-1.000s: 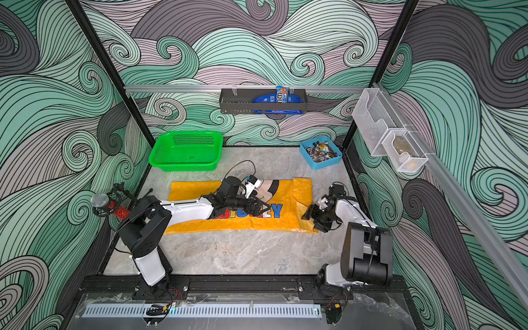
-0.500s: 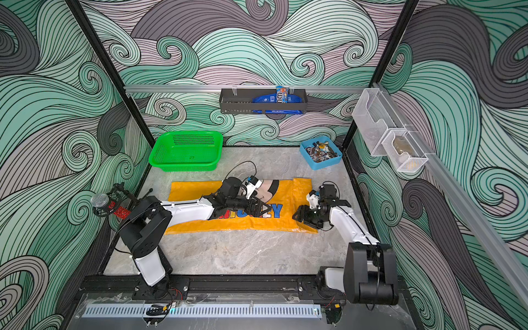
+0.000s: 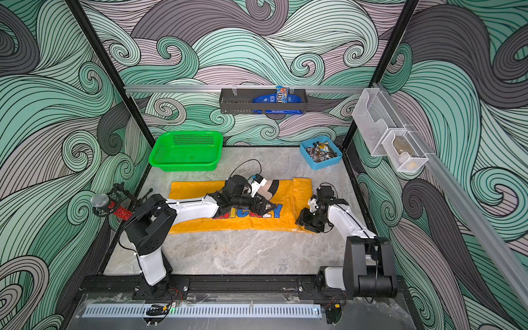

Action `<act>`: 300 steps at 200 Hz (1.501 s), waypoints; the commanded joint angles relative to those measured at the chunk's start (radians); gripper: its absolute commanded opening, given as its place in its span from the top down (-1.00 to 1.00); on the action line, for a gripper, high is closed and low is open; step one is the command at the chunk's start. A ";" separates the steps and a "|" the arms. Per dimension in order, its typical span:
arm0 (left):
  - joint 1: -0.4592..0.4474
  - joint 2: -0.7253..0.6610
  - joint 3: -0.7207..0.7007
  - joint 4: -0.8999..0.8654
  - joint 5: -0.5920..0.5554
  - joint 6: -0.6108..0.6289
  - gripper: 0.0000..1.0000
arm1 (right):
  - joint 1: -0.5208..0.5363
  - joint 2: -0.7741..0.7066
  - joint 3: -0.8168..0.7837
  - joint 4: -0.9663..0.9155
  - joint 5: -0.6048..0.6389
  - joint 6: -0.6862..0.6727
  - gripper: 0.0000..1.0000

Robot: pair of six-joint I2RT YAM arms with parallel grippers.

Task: Roll up the pillowcase
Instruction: Roll the pillowcase at the center of the board.

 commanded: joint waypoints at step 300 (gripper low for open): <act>-0.101 0.109 0.167 -0.041 -0.008 0.041 -0.93 | -0.193 0.351 0.306 0.165 0.141 -0.254 1.00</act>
